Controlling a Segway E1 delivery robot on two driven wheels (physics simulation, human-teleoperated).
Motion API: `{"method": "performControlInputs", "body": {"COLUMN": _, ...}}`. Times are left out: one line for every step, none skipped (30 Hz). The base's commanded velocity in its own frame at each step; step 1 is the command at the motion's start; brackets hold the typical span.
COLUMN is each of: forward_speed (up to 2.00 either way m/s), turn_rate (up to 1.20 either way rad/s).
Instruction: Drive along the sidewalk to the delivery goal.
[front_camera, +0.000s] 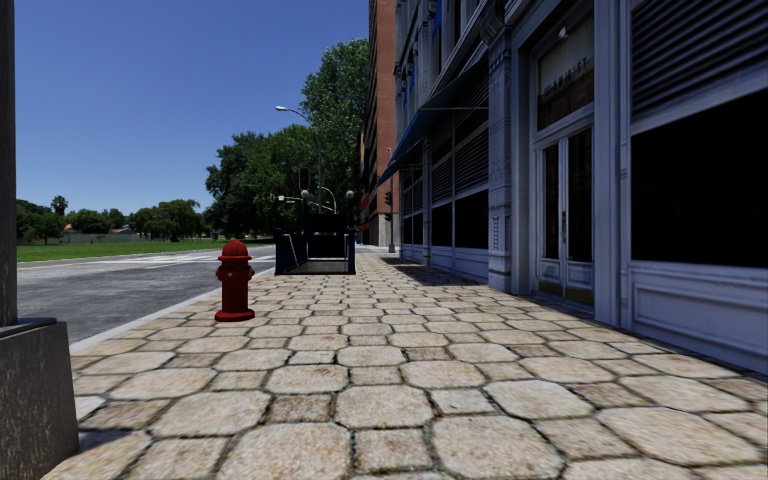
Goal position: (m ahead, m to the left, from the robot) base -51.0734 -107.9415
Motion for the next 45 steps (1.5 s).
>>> {"method": "performControlInputs", "body": {"forward_speed": 0.00, "turn_rate": 0.00}}
{"method": "performControlInputs", "body": {"forward_speed": 0.00, "turn_rate": 0.00}}
{"method": "performControlInputs", "body": {"forward_speed": 0.00, "turn_rate": 0.00}}
{"method": "performControlInputs", "body": {"forward_speed": 0.00, "turn_rate": 0.00}}
{"method": "performControlInputs", "body": {"forward_speed": 0.00, "turn_rate": 0.00}}
{"method": "performControlInputs", "body": {"forward_speed": 0.00, "turn_rate": 0.00}}
{"method": "performControlInputs", "body": {"forward_speed": 0.00, "turn_rate": 0.00}}
{"method": "performControlInputs", "body": {"forward_speed": 0.00, "turn_rate": 0.00}}
{"method": "performControlInputs", "body": {"forward_speed": 0.00, "turn_rate": 0.00}}
{"method": "performControlInputs", "body": {"forward_speed": 0.00, "turn_rate": 0.00}}
{"method": "performControlInputs", "body": {"forward_speed": 0.00, "turn_rate": 0.00}}
{"method": "performControlInputs", "body": {"forward_speed": 0.00, "turn_rate": 0.00}}
{"method": "performControlInputs", "body": {"forward_speed": 0.00, "turn_rate": 0.00}}
{"method": "performControlInputs", "body": {"forward_speed": 0.00, "turn_rate": 0.00}}
{"method": "performControlInputs", "body": {"forward_speed": 0.00, "turn_rate": 0.00}}
{"method": "performControlInputs", "body": {"forward_speed": 0.00, "turn_rate": 0.00}}
{"method": "performControlInputs", "body": {"forward_speed": 0.00, "turn_rate": 0.00}}
{"method": "performControlInputs", "body": {"forward_speed": 0.00, "turn_rate": 0.00}}
{"method": "performControlInputs", "body": {"forward_speed": 0.00, "turn_rate": 0.00}}
{"method": "performControlInputs", "body": {"forward_speed": 0.00, "turn_rate": 0.00}}
{"method": "performControlInputs", "body": {"forward_speed": 0.00, "turn_rate": 0.00}}
{"method": "performControlInputs", "body": {"forward_speed": 0.00, "turn_rate": 0.00}}
{"method": "performControlInputs", "body": {"forward_speed": 0.00, "turn_rate": 0.00}}
{"method": "performControlInputs", "body": {"forward_speed": 0.00, "turn_rate": 0.00}}
{"method": "performControlInputs", "body": {"forward_speed": 0.00, "turn_rate": 0.00}}
{"method": "performControlInputs", "body": {"forward_speed": 0.00, "turn_rate": 0.00}}
{"method": "performControlInputs", "body": {"forward_speed": 0.00, "turn_rate": 0.00}}
{"method": "performControlInputs", "body": {"forward_speed": 0.00, "turn_rate": 0.00}}
{"method": "performControlInputs", "body": {"forward_speed": 0.00, "turn_rate": 0.00}}
{"method": "performControlInputs", "body": {"forward_speed": 0.00, "turn_rate": 0.00}}
{"method": "performControlInputs", "body": {"forward_speed": 0.00, "turn_rate": -0.62}}
{"method": "performControlInputs", "body": {"forward_speed": 0.00, "turn_rate": -1.20}}
{"method": "performControlInputs", "body": {"forward_speed": 0.00, "turn_rate": -1.20}}
{"method": "performControlInputs", "body": {"forward_speed": 0.00, "turn_rate": -1.20}}
{"method": "performControlInputs", "body": {"forward_speed": 0.00, "turn_rate": -1.20}}
{"method": "performControlInputs", "body": {"forward_speed": 0.00, "turn_rate": -1.20}}
{"method": "performControlInputs", "body": {"forward_speed": 0.00, "turn_rate": -1.20}}
{"method": "performControlInputs", "body": {"forward_speed": 0.00, "turn_rate": -1.20}}
{"method": "performControlInputs", "body": {"forward_speed": 0.00, "turn_rate": -1.20}}
{"method": "performControlInputs", "body": {"forward_speed": 0.00, "turn_rate": -1.20}}
{"method": "performControlInputs", "body": {"forward_speed": 0.00, "turn_rate": -1.20}}
{"method": "performControlInputs", "body": {"forward_speed": 0.00, "turn_rate": -1.20}}
{"method": "performControlInputs", "body": {"forward_speed": 0.00, "turn_rate": -1.20}}
{"method": "performControlInputs", "body": {"forward_speed": 0.00, "turn_rate": -1.20}}
{"method": "performControlInputs", "body": {"forward_speed": 0.00, "turn_rate": -1.20}}
